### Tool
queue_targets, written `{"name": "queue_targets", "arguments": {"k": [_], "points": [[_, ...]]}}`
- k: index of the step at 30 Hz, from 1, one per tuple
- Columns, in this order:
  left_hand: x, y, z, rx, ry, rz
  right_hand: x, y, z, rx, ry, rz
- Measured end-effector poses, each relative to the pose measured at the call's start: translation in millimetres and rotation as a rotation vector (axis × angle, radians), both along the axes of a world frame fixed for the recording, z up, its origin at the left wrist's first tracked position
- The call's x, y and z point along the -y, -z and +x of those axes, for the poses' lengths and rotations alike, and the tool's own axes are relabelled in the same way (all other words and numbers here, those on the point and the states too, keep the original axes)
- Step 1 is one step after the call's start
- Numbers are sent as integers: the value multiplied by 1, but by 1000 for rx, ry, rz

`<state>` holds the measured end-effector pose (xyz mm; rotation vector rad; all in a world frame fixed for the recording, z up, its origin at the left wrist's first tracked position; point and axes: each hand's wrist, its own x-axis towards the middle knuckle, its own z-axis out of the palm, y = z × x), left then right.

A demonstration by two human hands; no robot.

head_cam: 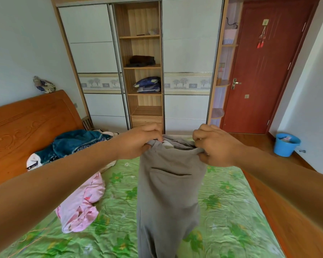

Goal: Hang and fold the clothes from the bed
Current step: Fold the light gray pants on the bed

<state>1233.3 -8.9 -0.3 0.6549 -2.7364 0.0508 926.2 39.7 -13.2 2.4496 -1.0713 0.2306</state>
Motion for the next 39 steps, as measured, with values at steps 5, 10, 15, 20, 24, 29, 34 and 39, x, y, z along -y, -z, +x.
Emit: {"name": "queue_targets", "arguments": {"k": [5,10,15,20,24,29,34,39], "points": [[1,-4,11,63,38,-197,-4,11,8,30,47,157],[0,-3,11,182,46,-187,-1,18,5,-5,261,481],[-3,3,15,283,4,-47,-1,18,8,-2,237,349],[-7,11,11,350,-47,59,3,15,6,46,223,300],[-10,19,17,202,-25,0,2,14,-4,157,290,343],[-5,16,7,118,-10,0,1,7,-3,458,407,655],[-1,4,3,95,8,-11,2,8,4,366,332,583],[-2,-2,6,101,18,-45,3,16,21,339,155,616]]}}
